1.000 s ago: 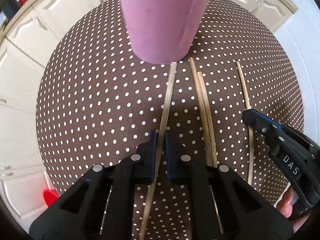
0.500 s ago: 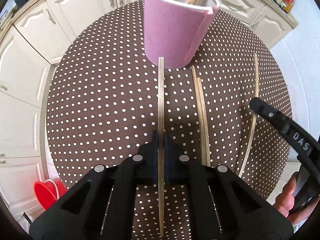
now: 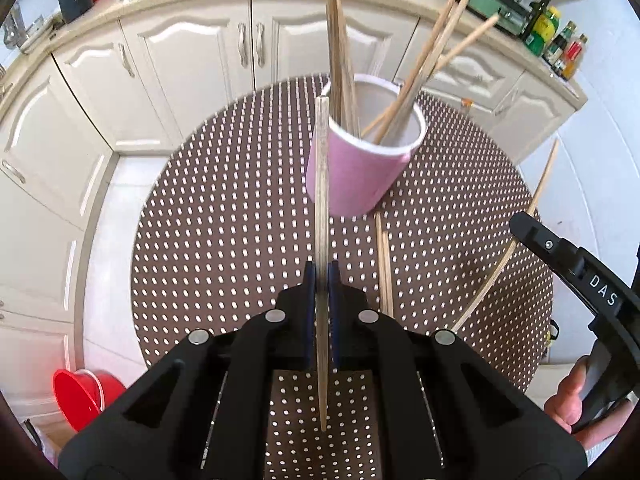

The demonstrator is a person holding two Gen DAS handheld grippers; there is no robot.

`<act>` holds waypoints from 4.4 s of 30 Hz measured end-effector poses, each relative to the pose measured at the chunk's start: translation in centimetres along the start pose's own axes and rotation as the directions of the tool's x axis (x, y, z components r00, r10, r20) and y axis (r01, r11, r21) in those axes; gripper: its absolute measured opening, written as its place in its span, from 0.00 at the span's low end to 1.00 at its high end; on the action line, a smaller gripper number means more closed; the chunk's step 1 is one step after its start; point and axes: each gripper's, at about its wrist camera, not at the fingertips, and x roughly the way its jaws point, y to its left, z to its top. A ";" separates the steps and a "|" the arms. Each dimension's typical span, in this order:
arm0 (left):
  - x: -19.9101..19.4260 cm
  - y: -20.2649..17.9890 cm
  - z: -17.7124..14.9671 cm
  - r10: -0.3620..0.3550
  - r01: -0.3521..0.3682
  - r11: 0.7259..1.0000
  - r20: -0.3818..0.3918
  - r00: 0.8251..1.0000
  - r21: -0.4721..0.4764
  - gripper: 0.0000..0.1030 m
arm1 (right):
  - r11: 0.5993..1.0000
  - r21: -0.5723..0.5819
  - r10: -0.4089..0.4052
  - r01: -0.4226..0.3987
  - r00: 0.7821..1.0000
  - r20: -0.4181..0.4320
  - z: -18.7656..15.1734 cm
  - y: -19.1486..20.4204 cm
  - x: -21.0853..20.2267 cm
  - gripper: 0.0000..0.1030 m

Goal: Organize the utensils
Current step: 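Lift both held chopsticks up toward the pink cup, then lower both held chopsticks into the pink cup, then open the right gripper over the cup while the left gripper releases its chopstick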

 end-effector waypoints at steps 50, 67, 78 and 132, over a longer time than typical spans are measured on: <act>-13.0 0.8 9.6 -0.062 0.070 0.997 0.337 0.939 -0.011 0.06 | 0.988 -0.138 0.104 -0.077 0.973 0.206 10.0 7.2 -2.7 0.05; -10.6 0.1 12.1 -0.079 0.086 0.996 0.305 0.949 -0.009 0.06 | 0.989 -0.147 0.037 -0.019 0.992 0.117 10.1 7.0 0.8 0.05; -5.6 0.9 11.9 -0.080 0.088 0.996 0.203 0.976 -0.029 0.06 | 0.986 -0.169 0.006 0.001 0.999 0.040 9.6 7.2 3.8 0.05; -6.6 2.2 8.9 0.009 -0.010 1.000 0.224 0.975 0.002 0.58 | 0.984 -0.180 -0.004 0.010 0.999 0.034 8.4 6.7 -0.2 0.80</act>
